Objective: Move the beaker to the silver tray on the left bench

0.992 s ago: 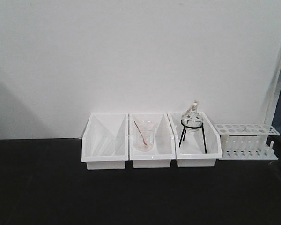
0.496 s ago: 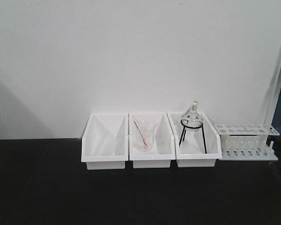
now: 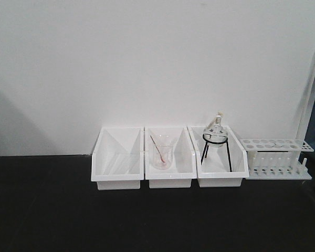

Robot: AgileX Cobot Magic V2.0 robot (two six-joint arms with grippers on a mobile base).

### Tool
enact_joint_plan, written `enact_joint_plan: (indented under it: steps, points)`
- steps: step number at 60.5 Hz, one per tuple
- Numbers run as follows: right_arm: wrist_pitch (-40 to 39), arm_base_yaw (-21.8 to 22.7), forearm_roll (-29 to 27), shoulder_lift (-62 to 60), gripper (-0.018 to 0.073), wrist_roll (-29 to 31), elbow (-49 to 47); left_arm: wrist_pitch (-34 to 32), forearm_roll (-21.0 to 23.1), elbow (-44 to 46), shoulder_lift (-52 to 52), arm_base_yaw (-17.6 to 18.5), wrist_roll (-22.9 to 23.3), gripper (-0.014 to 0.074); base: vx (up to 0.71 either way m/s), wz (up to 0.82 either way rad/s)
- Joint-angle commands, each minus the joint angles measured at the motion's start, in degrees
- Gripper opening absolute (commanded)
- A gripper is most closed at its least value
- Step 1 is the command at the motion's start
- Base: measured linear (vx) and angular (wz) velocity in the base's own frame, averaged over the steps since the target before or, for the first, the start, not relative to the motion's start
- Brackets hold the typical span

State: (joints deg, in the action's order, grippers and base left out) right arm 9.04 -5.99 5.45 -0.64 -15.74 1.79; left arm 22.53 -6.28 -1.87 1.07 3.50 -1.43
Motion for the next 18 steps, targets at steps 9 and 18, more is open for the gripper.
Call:
enact_joint_plan:
  steps: [9,18]
  points:
    - [-5.0,0.4,0.2,-0.7,-0.0011,0.5,0.3,-4.8,0.1,-1.1,0.4,0.0,0.1,0.0001,0.00,0.00]
    - [-5.0,0.4,0.2,-0.7,-0.0011,0.5,0.3,-4.8,0.1,-1.1,0.4,0.0,0.1,0.0001,0.00,0.00]
